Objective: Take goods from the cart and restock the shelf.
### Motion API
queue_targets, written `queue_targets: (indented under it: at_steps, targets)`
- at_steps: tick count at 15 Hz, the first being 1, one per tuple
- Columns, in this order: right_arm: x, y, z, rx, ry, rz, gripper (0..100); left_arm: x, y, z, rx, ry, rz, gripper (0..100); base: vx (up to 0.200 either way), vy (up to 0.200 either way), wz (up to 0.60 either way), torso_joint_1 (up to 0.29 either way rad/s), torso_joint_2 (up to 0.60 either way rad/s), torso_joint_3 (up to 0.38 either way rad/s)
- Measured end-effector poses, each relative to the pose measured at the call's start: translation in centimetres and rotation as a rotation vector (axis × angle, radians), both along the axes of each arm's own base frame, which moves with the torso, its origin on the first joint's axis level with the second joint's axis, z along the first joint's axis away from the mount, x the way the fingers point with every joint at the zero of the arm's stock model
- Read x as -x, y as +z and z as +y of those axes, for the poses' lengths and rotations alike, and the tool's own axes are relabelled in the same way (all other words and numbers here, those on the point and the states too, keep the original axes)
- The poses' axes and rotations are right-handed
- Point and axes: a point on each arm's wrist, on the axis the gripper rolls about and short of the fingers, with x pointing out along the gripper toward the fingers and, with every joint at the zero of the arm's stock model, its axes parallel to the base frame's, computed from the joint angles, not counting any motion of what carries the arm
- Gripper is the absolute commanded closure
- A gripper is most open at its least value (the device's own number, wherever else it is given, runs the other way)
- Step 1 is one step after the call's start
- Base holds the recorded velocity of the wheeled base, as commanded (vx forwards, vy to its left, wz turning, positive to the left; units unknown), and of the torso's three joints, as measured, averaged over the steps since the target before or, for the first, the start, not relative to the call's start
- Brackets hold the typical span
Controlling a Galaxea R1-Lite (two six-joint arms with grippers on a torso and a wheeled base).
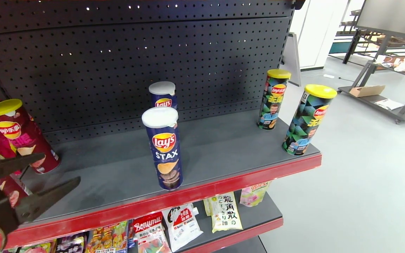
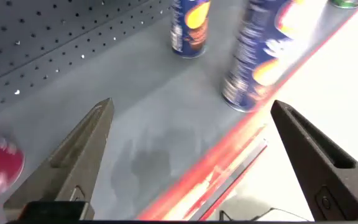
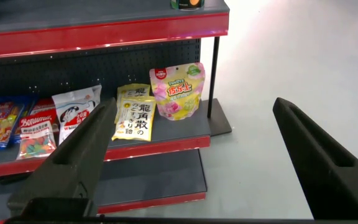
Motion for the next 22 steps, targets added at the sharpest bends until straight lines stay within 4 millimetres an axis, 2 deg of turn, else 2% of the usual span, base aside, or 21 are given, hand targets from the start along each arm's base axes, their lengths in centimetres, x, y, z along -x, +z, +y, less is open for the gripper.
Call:
queue_targets:
  at_steps: [3, 5, 6, 9, 13, 15, 22]
  targets:
    - [0.0, 0.0, 0.0, 0.000, 0.000, 0.000, 0, 6.3, -0.9, -0.1, 0.020, -0.033, -0.023, 0, 0.000, 0.000, 0.00, 0.000, 0.00, 0.000]
    - [0.0, 0.0, 0.0, 0.000, 0.000, 0.000, 0, 9.4, -2.0, -0.1, 0.016, -0.004, -0.034, 0, 0.000, 0.000, 0.00, 0.000, 0.00, 0.000]
    - [0.0, 0.0, 0.0, 0.000, 0.000, 0.000, 0, 10.3, -2.2, 0.1, -0.015, 0.078, -0.075, 0, 0.000, 0.000, 0.00, 0.000, 0.00, 0.000]
    - [0.0, 0.0, 0.0, 0.000, 0.000, 0.000, 0, 11.8, -2.7, 0.6, -0.080, 0.309, -0.157, 0, 0.000, 0.000, 0.00, 0.000, 0.00, 0.000]
    - [0.0, 0.0, 0.0, 0.000, 0.000, 0.000, 0, 13.5, -3.2, 0.6, -0.061, 0.344, -0.246, 0, 0.000, 0.000, 0.00, 0.000, 0.00, 0.000]
    - [0.0, 0.0, 0.0, 0.001, 0.003, 0.000, 0, 14.2, -3.1, 0.8, -0.076, 0.430, -0.291, 0, 0.000, 0.000, 0.00, 0.000, 0.00, 0.000]
    - [0.0, 0.0, 0.0, 0.003, 0.008, 0.002, 0, 14.8, -3.7, 0.8, -0.074, 0.458, -0.311, 0, 0.000, 0.000, 0.00, 0.000, 0.00, 0.000]
